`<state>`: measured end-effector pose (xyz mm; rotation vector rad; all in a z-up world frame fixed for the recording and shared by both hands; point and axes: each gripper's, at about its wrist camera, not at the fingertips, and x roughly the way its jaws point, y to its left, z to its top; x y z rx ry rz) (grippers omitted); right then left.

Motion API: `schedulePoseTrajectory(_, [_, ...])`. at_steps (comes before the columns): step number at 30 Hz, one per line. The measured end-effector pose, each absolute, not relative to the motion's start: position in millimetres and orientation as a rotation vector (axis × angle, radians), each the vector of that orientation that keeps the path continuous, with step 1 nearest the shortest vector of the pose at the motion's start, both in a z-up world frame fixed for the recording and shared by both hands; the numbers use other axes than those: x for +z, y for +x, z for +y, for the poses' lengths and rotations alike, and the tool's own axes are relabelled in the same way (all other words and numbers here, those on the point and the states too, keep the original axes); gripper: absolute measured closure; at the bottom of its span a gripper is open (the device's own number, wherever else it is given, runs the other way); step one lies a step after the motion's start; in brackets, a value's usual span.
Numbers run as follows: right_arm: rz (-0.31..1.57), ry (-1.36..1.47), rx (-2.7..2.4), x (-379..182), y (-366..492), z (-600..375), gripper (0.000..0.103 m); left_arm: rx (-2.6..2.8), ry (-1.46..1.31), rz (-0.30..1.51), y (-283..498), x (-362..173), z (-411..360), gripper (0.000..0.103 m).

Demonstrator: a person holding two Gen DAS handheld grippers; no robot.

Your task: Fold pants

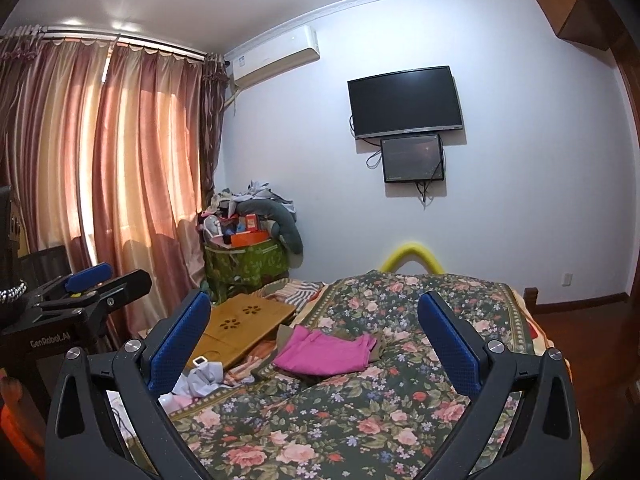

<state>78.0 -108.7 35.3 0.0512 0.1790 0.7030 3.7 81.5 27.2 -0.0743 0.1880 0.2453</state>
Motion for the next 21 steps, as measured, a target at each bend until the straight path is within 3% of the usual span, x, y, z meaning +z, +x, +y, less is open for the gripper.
schedulePoseTrajectory(21, [0.200,0.041,0.701,39.0,76.9,-106.9,0.000,0.237,-0.081,0.200,8.4,22.7,81.1,0.000])
